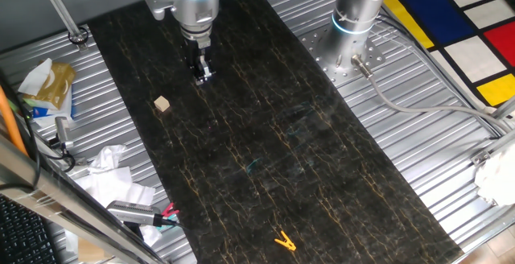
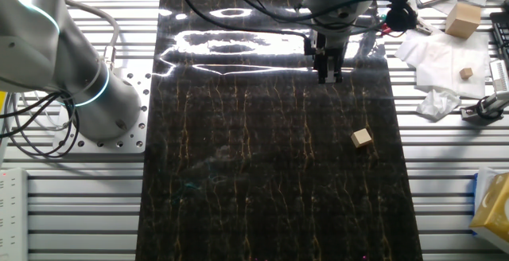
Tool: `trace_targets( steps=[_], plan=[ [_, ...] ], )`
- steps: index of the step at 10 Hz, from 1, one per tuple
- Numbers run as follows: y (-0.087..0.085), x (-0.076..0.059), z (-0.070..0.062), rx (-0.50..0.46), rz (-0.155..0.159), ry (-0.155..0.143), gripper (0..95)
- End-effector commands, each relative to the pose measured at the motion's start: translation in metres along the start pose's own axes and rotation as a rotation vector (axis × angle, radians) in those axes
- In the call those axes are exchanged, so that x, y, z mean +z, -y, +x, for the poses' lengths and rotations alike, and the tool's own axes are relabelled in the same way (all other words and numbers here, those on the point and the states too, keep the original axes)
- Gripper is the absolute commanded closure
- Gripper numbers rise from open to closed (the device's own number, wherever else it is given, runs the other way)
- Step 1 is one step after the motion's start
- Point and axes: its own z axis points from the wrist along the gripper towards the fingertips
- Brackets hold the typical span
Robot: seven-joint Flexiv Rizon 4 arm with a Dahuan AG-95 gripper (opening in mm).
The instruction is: Hold a small block with the gripper and sweep it from left to right on the table
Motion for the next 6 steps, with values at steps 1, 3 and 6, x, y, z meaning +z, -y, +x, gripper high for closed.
trace_targets(
  steps=[1,3,6],
  plan=[
    [-0.0002,0.0000,-0.0007,0.001,0.007,-0.001,95.0],
    [-0.0003,-0.0001,-0.0012,0.000,0.007,0.001,95.0],
    [-0.0005,-0.0005,-0.0024,0.000,0.004,0.003,76.0]
  ],
)
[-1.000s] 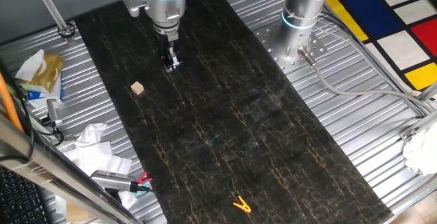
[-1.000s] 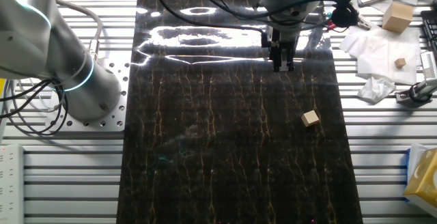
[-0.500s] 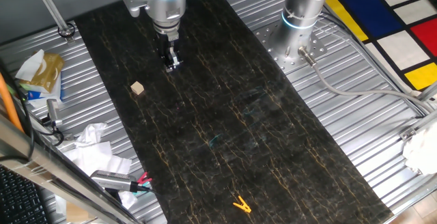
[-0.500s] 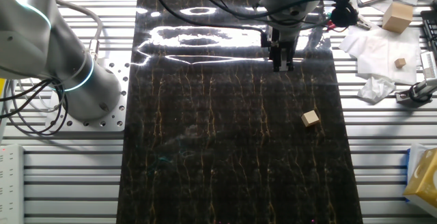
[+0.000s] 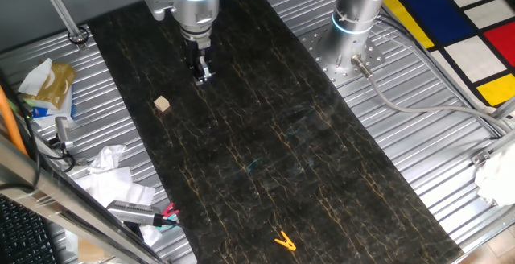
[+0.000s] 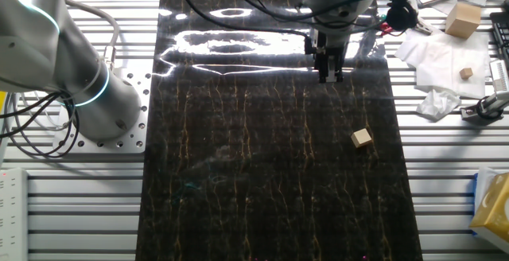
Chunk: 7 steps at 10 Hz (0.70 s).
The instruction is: Hold a small block with the gripper and sweep it from left to right on the table
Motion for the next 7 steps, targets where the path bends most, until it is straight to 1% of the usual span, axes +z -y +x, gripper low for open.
trace_targets(
  steps=[1,4,7],
  plan=[
    [-0.0003,-0.0005,-0.0008,-0.001,0.000,-0.001,76.0],
    [-0.0002,0.0005,-0.0035,-0.001,0.000,0.000,76.0],
    [0.0005,0.0047,-0.0104,-0.003,0.000,0.009,76.0]
  ],
)
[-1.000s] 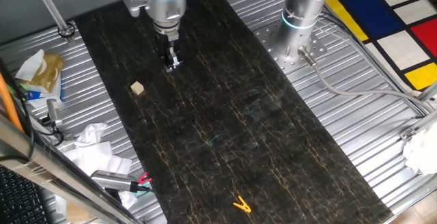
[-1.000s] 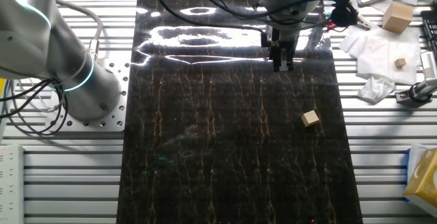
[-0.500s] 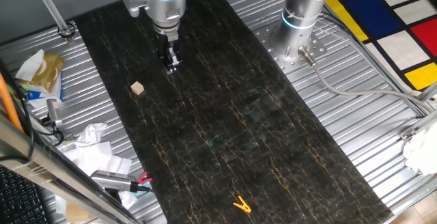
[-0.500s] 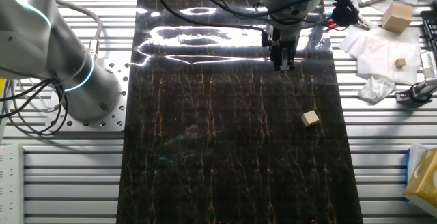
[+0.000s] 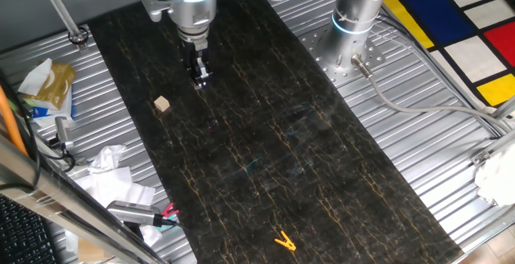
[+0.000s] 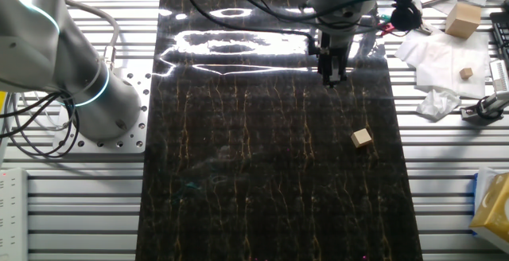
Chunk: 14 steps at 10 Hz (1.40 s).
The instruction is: Hold a small block with the gripper and sweep it from left to right on the table
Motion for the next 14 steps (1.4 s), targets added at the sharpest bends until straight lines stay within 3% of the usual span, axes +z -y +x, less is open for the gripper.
trace_targets(
  steps=[1,5,14],
  plan=[
    [0.000,0.000,0.000,-0.006,0.000,0.004,57.0],
    [0.000,0.000,-0.003,-0.002,0.000,0.005,57.0],
    [0.004,0.004,-0.026,-0.002,-0.007,0.014,57.0]
  ],
)
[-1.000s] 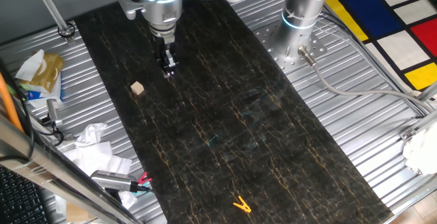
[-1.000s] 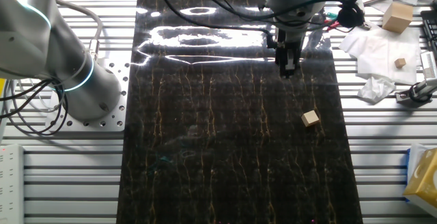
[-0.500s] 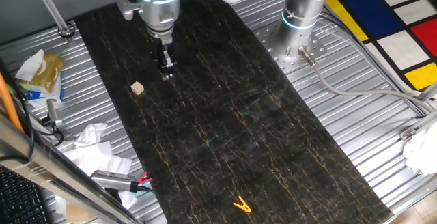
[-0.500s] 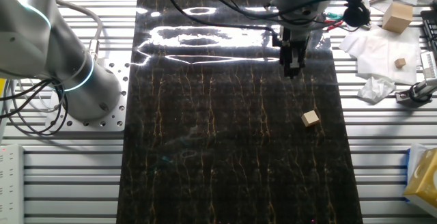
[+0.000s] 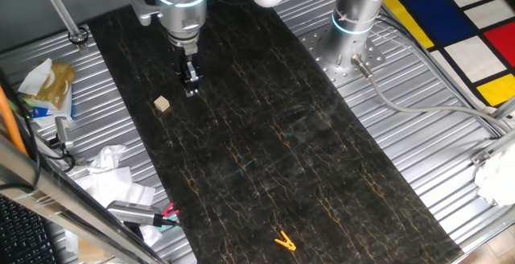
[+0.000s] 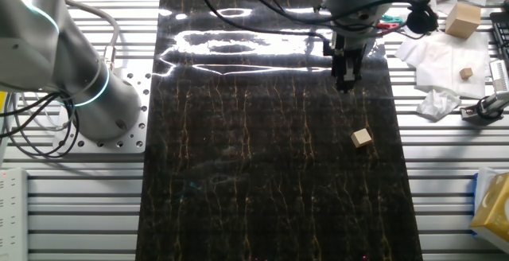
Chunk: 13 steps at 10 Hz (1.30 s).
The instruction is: Hold a small block with the gripper and sweep it from left to right on the table
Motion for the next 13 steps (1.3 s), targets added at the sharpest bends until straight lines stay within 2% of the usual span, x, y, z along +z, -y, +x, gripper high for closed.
trace_targets(
  steps=[1,3,4,13],
  plan=[
    [0.002,-0.001,-0.002,-0.004,-0.006,-0.007,57.0],
    [0.007,0.001,-0.009,-0.014,-0.006,-0.009,57.0],
    [0.009,0.002,-0.011,-0.020,-0.005,-0.008,38.0],
    [0.016,0.010,-0.038,-0.028,-0.008,-0.028,38.0]
  ],
)
